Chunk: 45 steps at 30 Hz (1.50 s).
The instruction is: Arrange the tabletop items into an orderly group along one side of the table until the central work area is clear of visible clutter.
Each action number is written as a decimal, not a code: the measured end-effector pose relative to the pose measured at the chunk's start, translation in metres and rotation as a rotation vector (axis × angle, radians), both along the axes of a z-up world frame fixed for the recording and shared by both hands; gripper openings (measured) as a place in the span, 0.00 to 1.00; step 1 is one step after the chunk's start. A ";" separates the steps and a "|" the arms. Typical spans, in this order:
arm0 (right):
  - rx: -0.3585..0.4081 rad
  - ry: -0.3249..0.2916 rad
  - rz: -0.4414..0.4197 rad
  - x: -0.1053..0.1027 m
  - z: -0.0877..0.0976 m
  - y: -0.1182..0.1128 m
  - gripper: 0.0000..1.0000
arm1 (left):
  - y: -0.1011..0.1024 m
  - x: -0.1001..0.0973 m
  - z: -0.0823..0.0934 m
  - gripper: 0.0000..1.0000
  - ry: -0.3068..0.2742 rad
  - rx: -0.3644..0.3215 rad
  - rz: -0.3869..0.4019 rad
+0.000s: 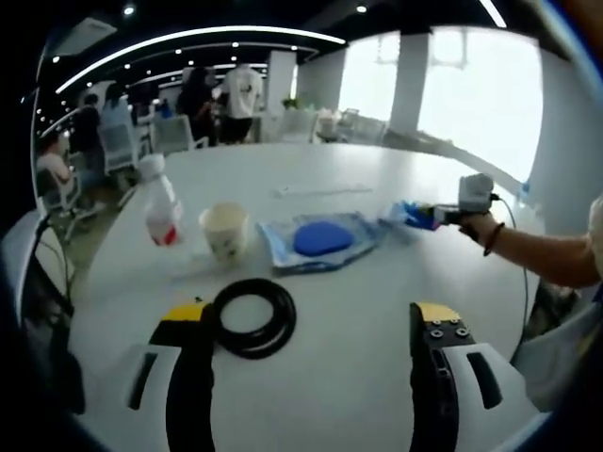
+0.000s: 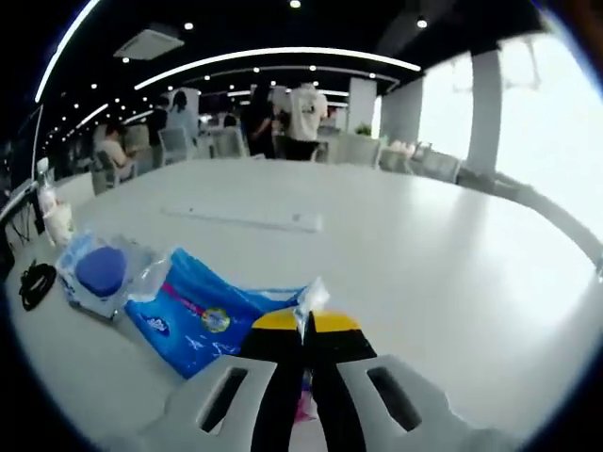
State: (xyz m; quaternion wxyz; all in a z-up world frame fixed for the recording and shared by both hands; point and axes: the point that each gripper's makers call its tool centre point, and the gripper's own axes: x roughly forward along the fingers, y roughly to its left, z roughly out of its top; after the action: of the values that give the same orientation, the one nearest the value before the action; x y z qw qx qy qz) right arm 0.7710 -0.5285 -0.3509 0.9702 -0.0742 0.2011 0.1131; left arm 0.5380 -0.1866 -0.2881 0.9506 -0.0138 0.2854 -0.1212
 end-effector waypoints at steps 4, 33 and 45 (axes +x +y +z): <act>-0.001 -0.025 0.020 0.004 0.008 0.002 0.01 | -0.002 0.000 0.000 0.84 -0.002 0.000 -0.010; 0.032 0.013 0.025 0.010 -0.013 0.005 0.12 | -0.005 -0.002 -0.007 0.82 0.021 -0.010 -0.020; 0.086 0.058 -0.050 0.000 -0.010 -0.007 0.28 | -0.006 -0.003 -0.005 0.86 0.019 -0.003 -0.027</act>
State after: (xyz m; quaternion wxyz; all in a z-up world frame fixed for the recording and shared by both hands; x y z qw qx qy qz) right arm 0.7712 -0.5352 -0.3609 0.9688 -0.0244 0.2257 0.0997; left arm 0.5348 -0.1925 -0.2931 0.9461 -0.0125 0.2945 -0.1345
